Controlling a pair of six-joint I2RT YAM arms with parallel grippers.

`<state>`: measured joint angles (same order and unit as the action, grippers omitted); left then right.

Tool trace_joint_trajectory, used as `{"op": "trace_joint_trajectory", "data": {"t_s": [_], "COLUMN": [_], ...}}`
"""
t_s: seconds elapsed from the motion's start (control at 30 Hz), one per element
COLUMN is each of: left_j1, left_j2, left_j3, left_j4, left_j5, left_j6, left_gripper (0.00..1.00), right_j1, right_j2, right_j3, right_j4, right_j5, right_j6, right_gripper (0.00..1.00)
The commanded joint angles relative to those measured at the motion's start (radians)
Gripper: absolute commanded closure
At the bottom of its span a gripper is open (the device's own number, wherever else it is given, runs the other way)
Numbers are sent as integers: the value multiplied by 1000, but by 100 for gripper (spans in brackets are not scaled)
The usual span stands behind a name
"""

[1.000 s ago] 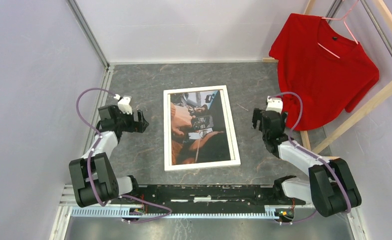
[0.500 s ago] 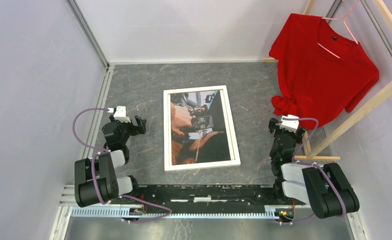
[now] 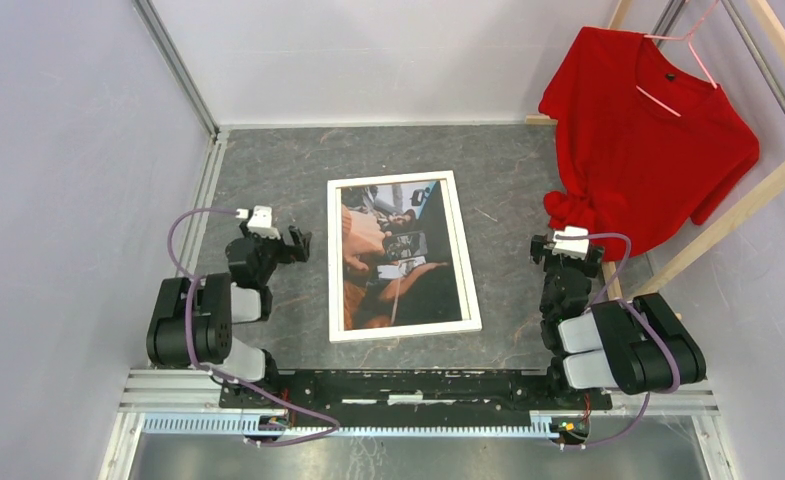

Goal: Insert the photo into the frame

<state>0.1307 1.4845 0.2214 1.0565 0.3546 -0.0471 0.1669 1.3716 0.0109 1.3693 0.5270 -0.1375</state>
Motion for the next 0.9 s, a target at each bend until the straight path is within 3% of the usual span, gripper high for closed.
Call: {"op": "trace_joint_trajectory", "data": {"t_s": [0.0,0.87], "left_j1": [-88,-102], "left_j2": [24,38], "left_j3": [67,59], "left_j4": [23,47], "left_j5": [-158,-243], "left_j6": [41,50], "left_gripper": [0,0], "right_j1": [-19,-31], "right_j2": [8,2], "right_j3": [-90,-91], "right_j4": [35,28], "right_j5": [-101,-120], "right_j6": [-35,-33], "right_gripper": [2,2]}}
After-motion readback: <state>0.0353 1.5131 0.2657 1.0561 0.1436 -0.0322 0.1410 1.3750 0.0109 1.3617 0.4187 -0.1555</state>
